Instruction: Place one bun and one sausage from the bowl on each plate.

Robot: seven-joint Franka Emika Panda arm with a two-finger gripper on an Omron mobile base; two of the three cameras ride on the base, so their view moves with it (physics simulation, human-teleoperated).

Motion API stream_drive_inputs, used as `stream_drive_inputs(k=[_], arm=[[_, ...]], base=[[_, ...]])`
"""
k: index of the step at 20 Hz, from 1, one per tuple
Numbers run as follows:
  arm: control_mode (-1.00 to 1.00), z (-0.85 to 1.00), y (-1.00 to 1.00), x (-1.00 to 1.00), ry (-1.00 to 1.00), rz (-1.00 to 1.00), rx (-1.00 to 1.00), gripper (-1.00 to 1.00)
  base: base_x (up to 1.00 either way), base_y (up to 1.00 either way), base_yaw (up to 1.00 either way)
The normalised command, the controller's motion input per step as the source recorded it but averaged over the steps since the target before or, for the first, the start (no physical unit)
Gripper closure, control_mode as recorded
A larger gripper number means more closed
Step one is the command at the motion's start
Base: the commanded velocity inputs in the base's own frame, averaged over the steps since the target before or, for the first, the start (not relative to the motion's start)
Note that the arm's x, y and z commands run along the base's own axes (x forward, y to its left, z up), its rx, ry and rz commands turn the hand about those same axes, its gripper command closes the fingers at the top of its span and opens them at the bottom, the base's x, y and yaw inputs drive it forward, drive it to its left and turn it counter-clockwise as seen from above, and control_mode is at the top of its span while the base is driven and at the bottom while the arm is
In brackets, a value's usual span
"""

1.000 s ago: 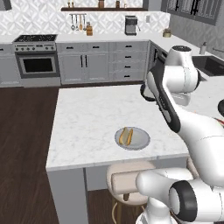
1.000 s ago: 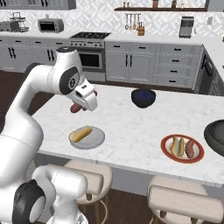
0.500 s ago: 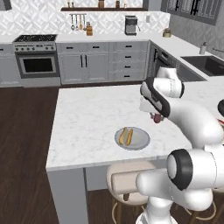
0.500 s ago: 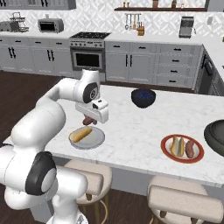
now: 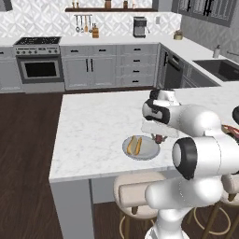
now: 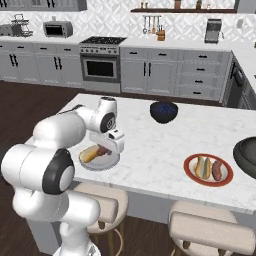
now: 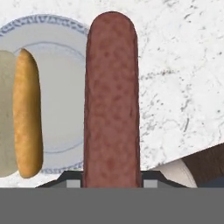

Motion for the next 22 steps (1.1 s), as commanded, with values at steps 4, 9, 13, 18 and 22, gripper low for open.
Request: stream_drive_inputs(k=[4, 9, 13, 18, 22], arm=[[-1.00, -0.66, 0.06, 0.00, -0.06, 0.00, 0.00, 1.00], [-1.00, -0.34, 0.00, 0.27, -0.09, 0.01, 0.00, 1.00], [-1.00, -0.15, 0.10, 0.50, -0.10, 0.04, 0.00, 1.00], [-1.00, -0.07, 0.07, 0.19, -0.01, 0.01, 0.00, -1.00], [-1.00, 0.02, -0.01, 0.02, 0.00, 0.00, 0.00, -1.00]], base=[[0.00, 0.00, 0.00], [0.00, 0.00, 0.00], [0.00, 0.00, 0.00], [0.00, 0.00, 0.00], [0.00, 0.00, 0.00]])
